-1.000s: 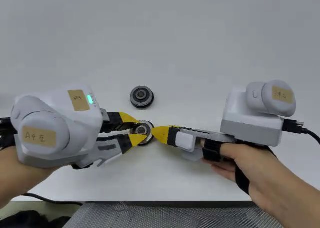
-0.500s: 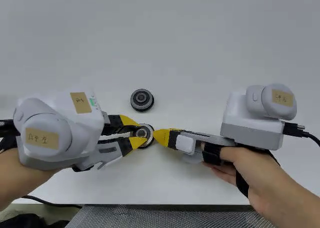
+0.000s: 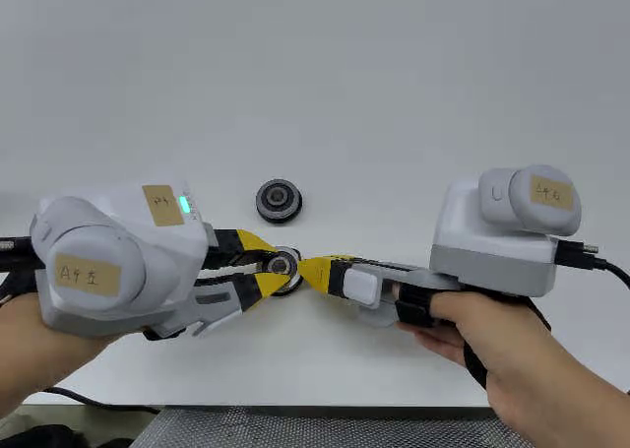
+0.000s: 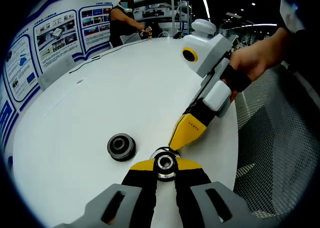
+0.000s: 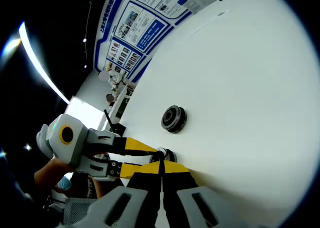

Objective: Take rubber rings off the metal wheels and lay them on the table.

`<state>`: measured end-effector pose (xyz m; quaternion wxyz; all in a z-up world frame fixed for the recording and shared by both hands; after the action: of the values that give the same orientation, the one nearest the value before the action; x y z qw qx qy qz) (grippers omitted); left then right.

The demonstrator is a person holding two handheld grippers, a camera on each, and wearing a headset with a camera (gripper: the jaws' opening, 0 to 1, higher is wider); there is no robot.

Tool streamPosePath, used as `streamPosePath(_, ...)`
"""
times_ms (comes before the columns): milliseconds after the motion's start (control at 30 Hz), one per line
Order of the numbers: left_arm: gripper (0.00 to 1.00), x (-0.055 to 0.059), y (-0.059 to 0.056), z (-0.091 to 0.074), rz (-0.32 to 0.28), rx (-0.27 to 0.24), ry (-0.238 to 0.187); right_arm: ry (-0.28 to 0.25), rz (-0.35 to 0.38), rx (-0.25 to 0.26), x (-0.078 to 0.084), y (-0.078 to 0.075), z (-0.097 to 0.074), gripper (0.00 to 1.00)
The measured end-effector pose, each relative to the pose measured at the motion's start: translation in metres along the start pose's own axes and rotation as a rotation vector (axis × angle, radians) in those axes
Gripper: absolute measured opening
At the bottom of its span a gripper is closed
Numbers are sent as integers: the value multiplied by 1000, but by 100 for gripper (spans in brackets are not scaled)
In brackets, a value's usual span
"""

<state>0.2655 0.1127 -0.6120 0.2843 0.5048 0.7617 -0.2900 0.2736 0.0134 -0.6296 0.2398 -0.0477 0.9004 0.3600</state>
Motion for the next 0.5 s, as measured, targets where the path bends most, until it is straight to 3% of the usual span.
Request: streamPosePath(500,13,0,0,0,-1,-1,-5,8,-40,2,0,5,3,0)
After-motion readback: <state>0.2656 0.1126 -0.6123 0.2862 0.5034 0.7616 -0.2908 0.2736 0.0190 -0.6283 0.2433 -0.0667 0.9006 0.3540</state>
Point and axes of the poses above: the centre of the closed fingertips' face, and the gripper's own axes: z roughly forward along the fingers, y roughly to its left, x roughly out of its underside, the point moved 6 cm from there along -z, roughly backward along the fingers, and after that the axes turned 15 degrees about x, right-handed, at the moved point
